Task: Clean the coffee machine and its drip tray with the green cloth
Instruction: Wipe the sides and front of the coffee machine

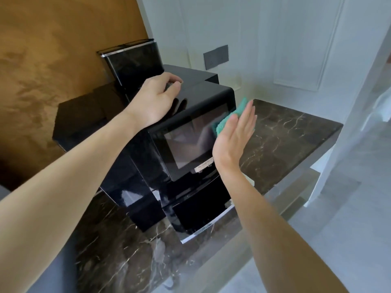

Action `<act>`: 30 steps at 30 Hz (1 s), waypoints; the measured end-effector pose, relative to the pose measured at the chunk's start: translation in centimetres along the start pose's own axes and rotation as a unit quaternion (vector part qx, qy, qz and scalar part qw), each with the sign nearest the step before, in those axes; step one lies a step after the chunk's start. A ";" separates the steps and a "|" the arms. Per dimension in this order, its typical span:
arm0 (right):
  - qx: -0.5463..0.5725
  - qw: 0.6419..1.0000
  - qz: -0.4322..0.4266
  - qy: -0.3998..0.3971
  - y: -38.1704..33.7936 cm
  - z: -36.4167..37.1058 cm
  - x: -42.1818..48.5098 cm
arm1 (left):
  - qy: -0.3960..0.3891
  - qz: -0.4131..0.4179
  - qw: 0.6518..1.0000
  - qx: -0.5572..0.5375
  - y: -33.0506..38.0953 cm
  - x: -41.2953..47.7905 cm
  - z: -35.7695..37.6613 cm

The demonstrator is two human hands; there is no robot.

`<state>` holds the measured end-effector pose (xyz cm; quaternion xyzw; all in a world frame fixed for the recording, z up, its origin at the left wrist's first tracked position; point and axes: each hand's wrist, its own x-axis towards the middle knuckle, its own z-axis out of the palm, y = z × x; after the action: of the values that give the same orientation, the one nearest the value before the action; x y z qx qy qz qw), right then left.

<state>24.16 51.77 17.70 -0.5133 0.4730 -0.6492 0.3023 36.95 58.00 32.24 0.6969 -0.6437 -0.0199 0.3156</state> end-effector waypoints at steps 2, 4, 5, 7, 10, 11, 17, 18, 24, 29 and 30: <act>0.023 0.998 0.031 -0.045 -0.1 -1.0 1.4 | 0.013 0.009 1.000 0.014 0.4 -0.3 0.0; 0.071 0.984 0.105 -0.128 -0.3 -2.2 2.8 | 0.015 0.026 0.998 0.053 0.8 -0.4 0.0; 0.096 0.969 0.144 -0.175 -0.6 -2.7 3.5 | 0.014 0.034 0.996 0.084 1.0 -0.4 -0.1; 0.126 0.939 0.182 -0.265 -1.2 -3.9 4.9 | 0.004 0.040 0.987 0.154 1.5 -0.4 -0.2; 0.167 0.897 0.206 -0.353 -1.4 -5.7 6.4 | 0.001 0.007 0.968 0.250 3.0 -0.1 0.3; 0.184 0.882 0.215 -0.377 -1.3 -5.9 6.8 | 0.008 -0.011 0.965 0.263 3.8 0.0 0.6; 0.291 0.821 0.165 -0.463 -2.8 -5.4 9.9 | 0.062 -0.104 0.970 0.210 7.2 2.0 3.9; 0.309 0.813 0.152 -0.469 -3.4 -5.2 10.3 | 0.072 -0.119 0.969 0.206 7.4 2.4 4.4; 0.347 0.780 0.113 -0.508 -2.2 -3.8 11.6 | 0.127 -0.176 0.959 0.184 7.2 3.4 6.4; 0.258 0.830 0.042 -0.492 1.4 -4.5 8.7 | 0.164 -0.162 0.938 0.257 7.2 3.2 7.1; 0.247 0.839 0.050 -0.481 2.0 -5.0 8.3 | 0.165 -0.162 0.937 0.263 7.2 3.2 7.1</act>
<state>16.83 45.27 18.85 -0.6447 0.1168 -0.3997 0.6411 28.01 52.35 31.09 0.8435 -0.4432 0.2143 0.2148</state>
